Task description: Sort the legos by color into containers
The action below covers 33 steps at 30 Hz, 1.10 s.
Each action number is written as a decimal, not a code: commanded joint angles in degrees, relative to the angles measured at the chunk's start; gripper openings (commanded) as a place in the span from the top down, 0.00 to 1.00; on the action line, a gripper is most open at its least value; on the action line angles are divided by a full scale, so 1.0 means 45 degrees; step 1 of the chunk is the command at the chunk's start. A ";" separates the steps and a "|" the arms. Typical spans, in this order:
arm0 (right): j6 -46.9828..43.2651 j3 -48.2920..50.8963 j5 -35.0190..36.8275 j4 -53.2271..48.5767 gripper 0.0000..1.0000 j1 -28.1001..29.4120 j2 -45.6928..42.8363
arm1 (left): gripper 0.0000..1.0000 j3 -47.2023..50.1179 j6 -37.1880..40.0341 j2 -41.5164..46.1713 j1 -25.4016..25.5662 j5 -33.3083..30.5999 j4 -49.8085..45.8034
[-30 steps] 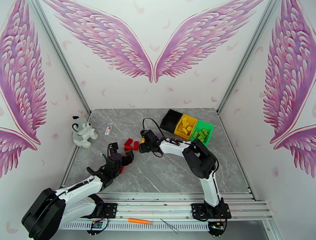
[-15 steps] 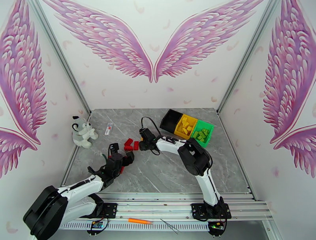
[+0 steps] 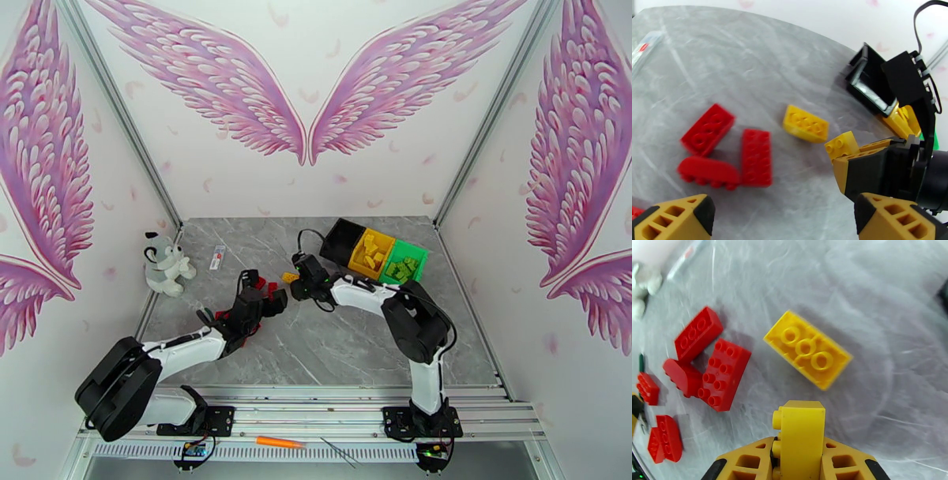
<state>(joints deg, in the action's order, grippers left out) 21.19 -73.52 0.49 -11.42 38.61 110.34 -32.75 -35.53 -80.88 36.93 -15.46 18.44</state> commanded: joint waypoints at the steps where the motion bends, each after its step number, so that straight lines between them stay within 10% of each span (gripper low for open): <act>1: 0.0456 0.0965 0.0040 0.0663 0.73 -0.0706 -0.1130 | 0.01 -0.1296 0.0568 -0.1012 0.0458 0.0364 0.0281; 18: 0.1487 0.1897 0.0795 0.0950 0.70 -0.5585 -0.2640 | 0.01 -0.9796 0.3144 -0.6777 0.2613 0.1894 -0.1369; 33: 0.1205 -0.0392 0.0293 0.0420 0.24 -0.6266 -0.1072 | 0.01 -0.5784 0.3004 -0.3677 0.2267 0.0329 -0.0797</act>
<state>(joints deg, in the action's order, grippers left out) 27.14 -76.36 3.11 -10.13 9.61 106.74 -63.18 -21.23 -102.26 48.05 -10.76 13.67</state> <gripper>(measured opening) 0.738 0.987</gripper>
